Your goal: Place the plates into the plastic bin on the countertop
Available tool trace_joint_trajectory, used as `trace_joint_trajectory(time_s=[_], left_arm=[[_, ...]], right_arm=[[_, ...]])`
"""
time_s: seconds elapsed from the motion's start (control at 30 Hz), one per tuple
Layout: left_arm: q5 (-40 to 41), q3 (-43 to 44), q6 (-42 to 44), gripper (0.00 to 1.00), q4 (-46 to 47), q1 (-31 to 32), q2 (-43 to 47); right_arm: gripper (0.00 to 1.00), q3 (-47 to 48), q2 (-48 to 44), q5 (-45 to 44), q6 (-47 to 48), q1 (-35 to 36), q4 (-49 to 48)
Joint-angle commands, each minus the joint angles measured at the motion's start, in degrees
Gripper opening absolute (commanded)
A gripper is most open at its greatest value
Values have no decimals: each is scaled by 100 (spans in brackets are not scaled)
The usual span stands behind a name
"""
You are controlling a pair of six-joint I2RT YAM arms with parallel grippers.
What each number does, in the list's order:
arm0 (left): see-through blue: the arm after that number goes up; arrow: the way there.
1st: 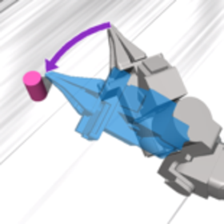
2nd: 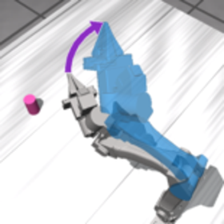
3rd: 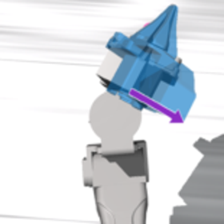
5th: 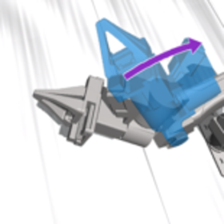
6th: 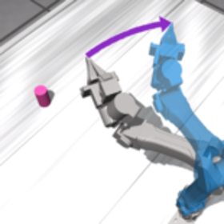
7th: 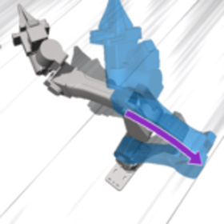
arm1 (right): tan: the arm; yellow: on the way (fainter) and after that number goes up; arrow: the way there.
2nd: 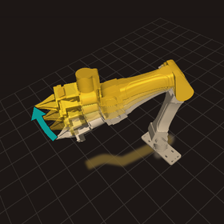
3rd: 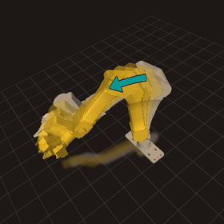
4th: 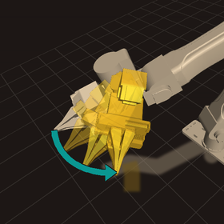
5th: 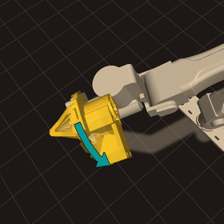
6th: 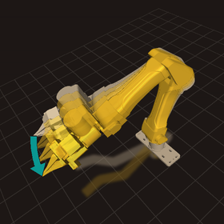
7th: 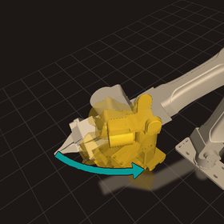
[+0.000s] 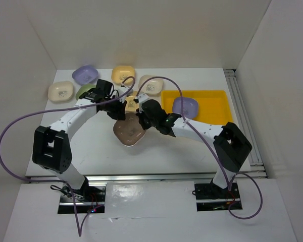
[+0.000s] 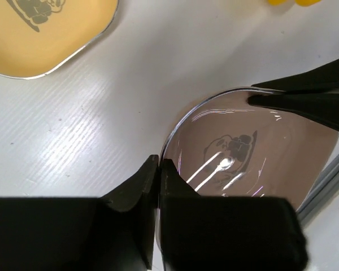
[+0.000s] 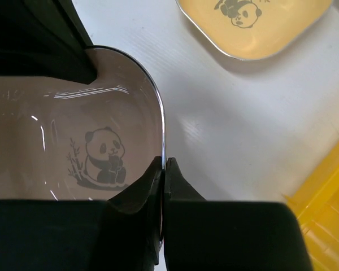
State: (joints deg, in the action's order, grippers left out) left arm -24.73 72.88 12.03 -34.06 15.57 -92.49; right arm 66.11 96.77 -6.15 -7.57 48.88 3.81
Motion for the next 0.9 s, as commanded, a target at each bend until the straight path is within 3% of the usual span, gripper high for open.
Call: trace_joint_trajectory(time_s=[0.0,0.03,0.07,0.13,0.47,0.63,0.87], left_arm=[[-226,357,-122,18,-56,51,249],[-156,567,-209,59,-56,-1,249],[-155,691,-271,74,-56,-115,249],[-155,1146,-482,87,-56,-378,196],[837,2660,-1449,91,-109,-670,-831],[1312,2916,-1449,91,40,-670,-1482],[1533,2854,-1572,91,549,-670,-1966]], right_arm=[[0,227,-140,-439,72,42,-285],[0,227,-141,-613,72,-10,-198],[0,227,-211,-676,-7,-10,-92],[0,279,-282,-808,-252,-352,109],[0,-89,-1099,-1616,-1334,-2215,646],[0,-502,-1161,-1617,-1764,-3155,568],[0,-783,-661,-1626,-2152,-3859,-29]])
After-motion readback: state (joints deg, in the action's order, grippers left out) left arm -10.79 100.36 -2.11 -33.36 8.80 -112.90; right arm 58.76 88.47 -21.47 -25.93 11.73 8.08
